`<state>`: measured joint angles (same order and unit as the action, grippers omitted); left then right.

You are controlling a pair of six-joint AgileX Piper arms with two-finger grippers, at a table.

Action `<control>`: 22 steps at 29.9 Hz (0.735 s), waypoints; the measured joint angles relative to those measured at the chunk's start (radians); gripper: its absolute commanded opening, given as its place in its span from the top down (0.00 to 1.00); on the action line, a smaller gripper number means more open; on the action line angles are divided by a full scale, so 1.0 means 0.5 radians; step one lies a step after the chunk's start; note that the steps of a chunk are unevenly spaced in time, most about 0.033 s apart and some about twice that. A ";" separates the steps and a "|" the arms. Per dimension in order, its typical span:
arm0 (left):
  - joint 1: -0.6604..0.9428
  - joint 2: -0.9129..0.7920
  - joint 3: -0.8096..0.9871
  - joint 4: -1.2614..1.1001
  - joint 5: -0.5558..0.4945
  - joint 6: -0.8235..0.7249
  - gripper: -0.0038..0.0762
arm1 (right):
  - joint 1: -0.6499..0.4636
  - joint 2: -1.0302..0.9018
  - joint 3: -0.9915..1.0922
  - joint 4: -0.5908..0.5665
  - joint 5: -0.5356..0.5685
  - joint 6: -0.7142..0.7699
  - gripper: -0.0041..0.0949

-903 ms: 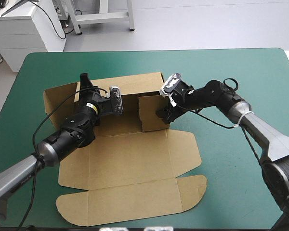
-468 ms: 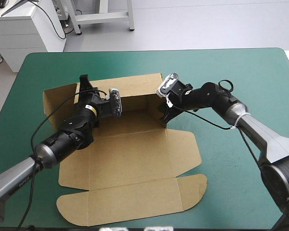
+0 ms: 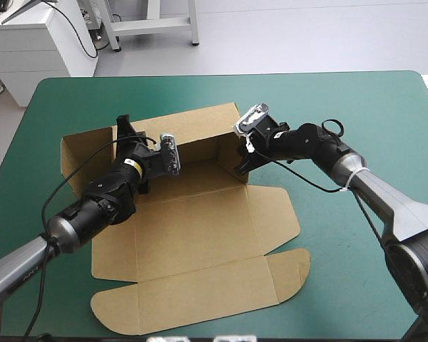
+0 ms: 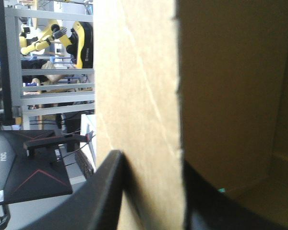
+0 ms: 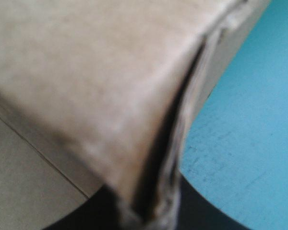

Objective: Fold the box

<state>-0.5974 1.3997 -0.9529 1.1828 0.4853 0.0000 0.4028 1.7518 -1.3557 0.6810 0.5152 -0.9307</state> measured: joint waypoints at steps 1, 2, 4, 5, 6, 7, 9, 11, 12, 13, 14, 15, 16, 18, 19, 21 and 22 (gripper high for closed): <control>0.000 -0.009 0.008 -0.025 -0.013 0.000 0.38 | 0.003 0.002 0.000 -0.009 -0.020 0.031 0.97; 0.000 -0.021 0.015 -0.057 -0.027 0.000 0.31 | 0.004 0.002 0.000 -0.020 -0.040 0.067 0.97; -0.016 -0.037 0.026 -0.099 -0.048 0.000 0.22 | 0.012 0.002 0.001 -0.047 -0.075 0.127 0.97; -0.033 -0.047 0.033 -0.112 -0.050 0.000 0.20 | 0.017 0.002 0.001 -0.060 -0.089 0.158 0.97; -0.057 -0.063 0.039 -0.132 -0.054 0.000 0.20 | 0.019 0.002 0.001 -0.072 -0.093 0.188 0.97; -0.082 -0.073 0.044 -0.143 -0.057 0.000 0.20 | 0.023 0.002 0.001 -0.084 -0.093 0.220 0.97; -0.160 -0.108 0.044 -0.164 -0.059 0.013 0.20 | 0.030 0.002 0.001 -0.116 -0.096 0.282 0.97; -0.251 -0.147 0.044 -0.164 -0.041 0.013 0.20 | 0.037 0.002 0.001 -0.147 -0.098 0.318 0.97; -0.300 -0.168 0.044 -0.164 -0.019 0.013 0.20 | 0.038 0.002 0.001 -0.160 -0.101 0.327 0.97; -0.351 -0.189 0.044 -0.164 0.010 0.013 0.20 | 0.039 0.002 0.001 -0.174 -0.102 0.340 0.97; -0.393 -0.207 0.044 -0.166 0.048 0.013 0.20 | 0.039 0.002 0.001 -0.182 -0.103 0.349 0.97; -0.446 -0.225 0.044 -0.170 0.083 0.013 0.20 | 0.039 0.002 0.001 -0.184 -0.107 0.362 0.97; -0.498 -0.241 0.044 -0.170 0.124 0.013 0.20 | 0.039 0.002 0.001 -0.186 -0.108 0.365 0.97; -0.591 -0.272 0.044 -0.172 0.197 0.013 0.20 | 0.040 0.002 0.001 -0.189 -0.112 0.372 0.97; -0.641 -0.288 0.039 -0.174 0.230 0.013 0.20 | 0.040 0.002 0.001 -0.189 -0.112 0.376 0.97; -0.729 -0.310 0.014 -0.181 0.281 0.013 0.23 | 0.040 0.002 0.001 -0.194 -0.118 0.395 0.97; -0.786 -0.320 -0.008 -0.189 0.311 0.013 0.26 | 0.040 0.002 0.001 -0.208 -0.123 0.414 0.97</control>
<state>-0.9906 1.2396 -0.9570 1.0884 0.6409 0.0064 0.4229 1.7530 -1.3554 0.5769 0.4536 -0.7237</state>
